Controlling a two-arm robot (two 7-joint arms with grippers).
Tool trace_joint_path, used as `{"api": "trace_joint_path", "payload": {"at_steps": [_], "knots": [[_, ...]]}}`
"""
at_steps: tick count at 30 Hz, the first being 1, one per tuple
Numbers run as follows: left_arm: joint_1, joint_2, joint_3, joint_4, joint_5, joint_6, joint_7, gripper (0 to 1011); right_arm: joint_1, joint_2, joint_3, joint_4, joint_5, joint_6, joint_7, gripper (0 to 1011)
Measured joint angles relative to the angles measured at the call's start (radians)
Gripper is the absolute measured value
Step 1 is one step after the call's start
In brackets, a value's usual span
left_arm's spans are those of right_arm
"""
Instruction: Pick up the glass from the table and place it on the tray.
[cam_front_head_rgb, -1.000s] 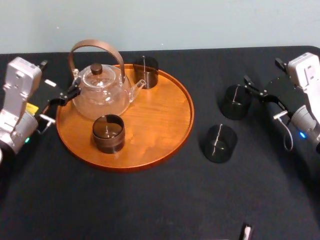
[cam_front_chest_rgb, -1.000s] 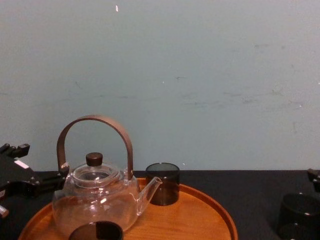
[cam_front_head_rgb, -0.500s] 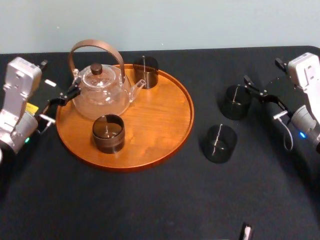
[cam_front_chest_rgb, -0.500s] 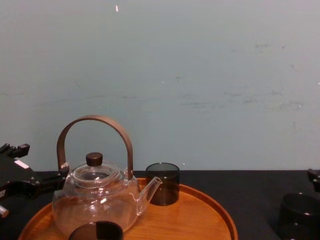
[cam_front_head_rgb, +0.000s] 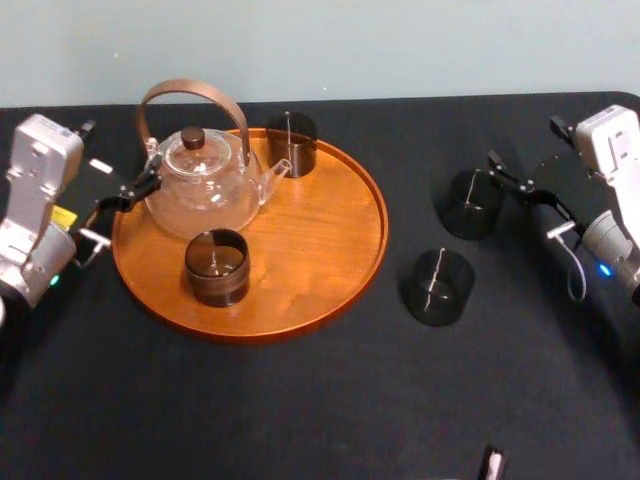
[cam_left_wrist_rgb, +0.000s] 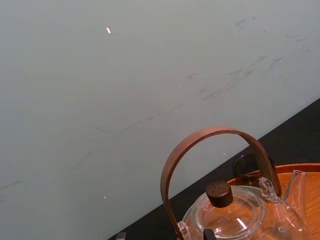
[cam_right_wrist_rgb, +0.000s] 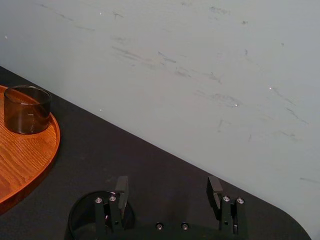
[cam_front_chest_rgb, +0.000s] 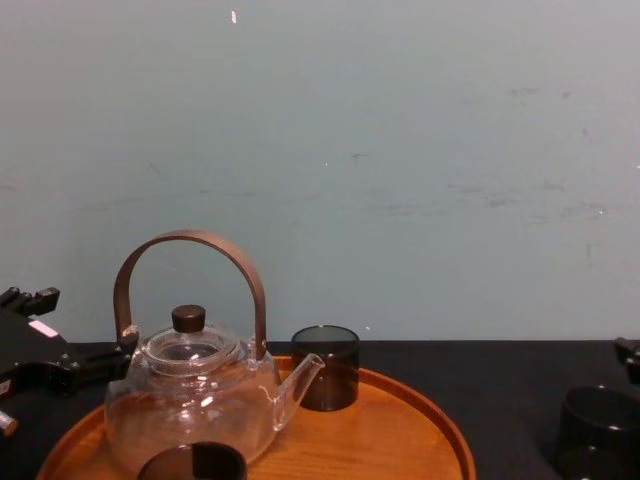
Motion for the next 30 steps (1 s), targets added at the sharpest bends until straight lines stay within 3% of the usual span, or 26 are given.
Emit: {"api": "trace_joint_path", "payload": {"at_steps": [5,11,14,20,30], "knots": [[0.000,0.000,0.000,0.000,0.000,0.000,0.000,1001,0.000,0.000,0.000,0.000,0.000,0.000,0.000,1002],[0.000,0.000,0.000,0.000,0.000,0.000,0.000,1001,-0.017,0.009,0.025,-0.015,0.043,-0.011,0.070,1002],[0.000,0.000,0.000,0.000,0.000,0.000,0.000,1001,-0.057,0.022,0.041,-0.074,0.081,-0.002,0.109,1002],[0.000,0.000,0.000,0.000,0.000,0.000,0.000,1001,-0.146,0.055,0.056,-0.204,0.092,0.030,0.126,1002],[0.000,0.000,0.000,0.000,0.000,0.000,0.000,1001,-0.303,0.089,0.083,-0.361,0.105,0.041,0.130,1002]]}}
